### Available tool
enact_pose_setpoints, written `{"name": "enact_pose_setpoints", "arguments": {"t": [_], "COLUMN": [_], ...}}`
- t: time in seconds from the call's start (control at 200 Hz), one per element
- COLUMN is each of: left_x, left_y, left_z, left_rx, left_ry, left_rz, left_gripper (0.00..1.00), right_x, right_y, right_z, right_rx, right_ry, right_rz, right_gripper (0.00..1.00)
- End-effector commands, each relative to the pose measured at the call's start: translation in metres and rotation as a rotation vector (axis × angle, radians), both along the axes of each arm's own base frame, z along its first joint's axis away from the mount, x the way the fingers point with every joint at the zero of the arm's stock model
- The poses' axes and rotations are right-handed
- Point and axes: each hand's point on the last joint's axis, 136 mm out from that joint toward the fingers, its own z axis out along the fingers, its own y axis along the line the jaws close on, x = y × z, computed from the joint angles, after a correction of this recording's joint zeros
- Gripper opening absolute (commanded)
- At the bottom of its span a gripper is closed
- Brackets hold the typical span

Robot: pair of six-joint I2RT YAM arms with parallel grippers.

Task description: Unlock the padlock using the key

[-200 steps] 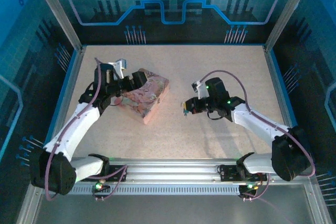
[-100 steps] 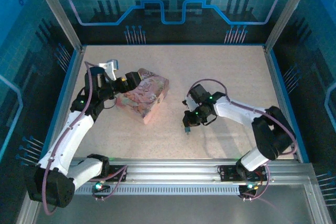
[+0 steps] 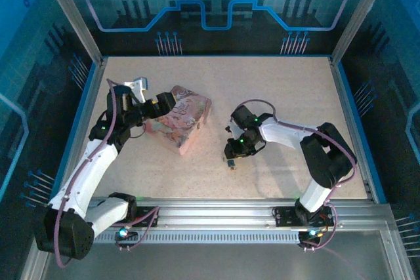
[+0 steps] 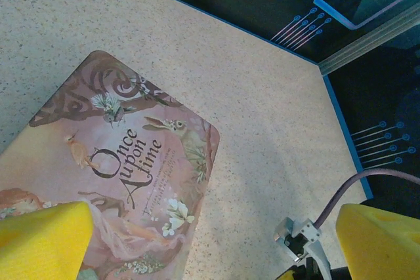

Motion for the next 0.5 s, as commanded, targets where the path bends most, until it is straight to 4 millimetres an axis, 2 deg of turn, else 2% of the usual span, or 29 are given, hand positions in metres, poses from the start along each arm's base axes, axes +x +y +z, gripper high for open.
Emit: {"name": "enact_pose_setpoints", "arguments": {"t": [0.0, 0.1, 0.245, 0.41, 0.495], "left_x": [-0.003, -0.004, -0.004, 0.003, 0.010], "left_y": [0.001, 0.005, 0.016, 0.047, 0.068], "left_z": [0.011, 0.020, 0.026, 0.017, 0.009], "left_rx": [-0.004, 0.014, 0.084, 0.220, 0.317], "left_ry": [-0.024, -0.044, -0.081, -0.114, -0.165], "left_rz": [-0.013, -0.006, 0.030, 0.158, 0.255], "left_gripper": [0.97, 0.97, 0.99, 0.99, 0.99], "right_x": [0.012, 0.024, 0.047, 0.071, 0.080], "right_y": [0.001, -0.013, -0.048, -0.093, -0.118], "right_z": [0.027, 0.056, 0.105, 0.159, 0.176], "right_rx": [0.012, -0.009, -0.058, -0.131, -0.189], "right_ry": [-0.100, -0.226, -0.474, -0.760, -0.885], "right_rz": [0.002, -0.014, -0.076, -0.158, -0.221], "right_gripper": [0.33, 0.38, 0.46, 0.56, 0.71]}}
